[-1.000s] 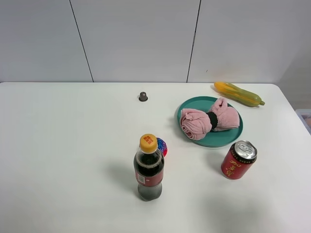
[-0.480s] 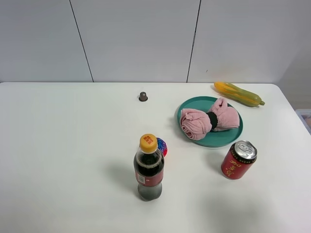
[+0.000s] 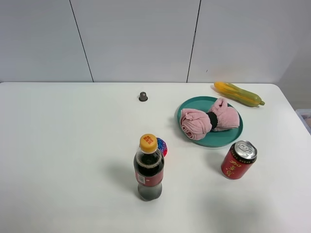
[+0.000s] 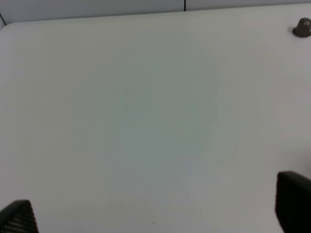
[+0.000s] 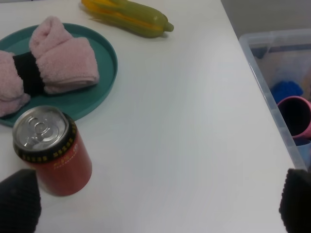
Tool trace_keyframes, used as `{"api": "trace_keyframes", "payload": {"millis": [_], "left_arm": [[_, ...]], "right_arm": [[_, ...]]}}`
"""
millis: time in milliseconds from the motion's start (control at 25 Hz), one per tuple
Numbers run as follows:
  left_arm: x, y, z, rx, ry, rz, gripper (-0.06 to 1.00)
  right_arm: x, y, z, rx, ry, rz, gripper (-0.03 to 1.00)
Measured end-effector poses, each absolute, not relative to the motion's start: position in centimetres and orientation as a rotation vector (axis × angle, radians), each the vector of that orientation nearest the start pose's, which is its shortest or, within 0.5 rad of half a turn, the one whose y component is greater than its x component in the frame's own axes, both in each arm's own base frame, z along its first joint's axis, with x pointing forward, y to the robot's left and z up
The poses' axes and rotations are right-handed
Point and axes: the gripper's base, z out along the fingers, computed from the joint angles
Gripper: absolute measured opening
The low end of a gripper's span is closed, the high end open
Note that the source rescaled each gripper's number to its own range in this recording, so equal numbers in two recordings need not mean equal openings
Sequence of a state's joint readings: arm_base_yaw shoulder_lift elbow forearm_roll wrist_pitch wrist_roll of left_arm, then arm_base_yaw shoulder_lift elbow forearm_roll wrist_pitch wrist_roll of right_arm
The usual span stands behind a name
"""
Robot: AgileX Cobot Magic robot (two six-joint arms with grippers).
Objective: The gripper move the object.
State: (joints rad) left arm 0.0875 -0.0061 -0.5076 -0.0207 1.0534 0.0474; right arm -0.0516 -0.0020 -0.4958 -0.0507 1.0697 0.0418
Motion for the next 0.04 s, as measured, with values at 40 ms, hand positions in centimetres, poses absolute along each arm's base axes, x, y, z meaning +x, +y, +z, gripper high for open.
{"api": "trace_keyframes", "payload": {"millis": [40], "left_arm": [[-0.63, -0.22, 28.00, -0.039, 2.023, 0.061, 0.99]], "right_arm": [[-0.53, -0.38, 27.54, 0.098, 2.053, -0.067, 1.00]]}}
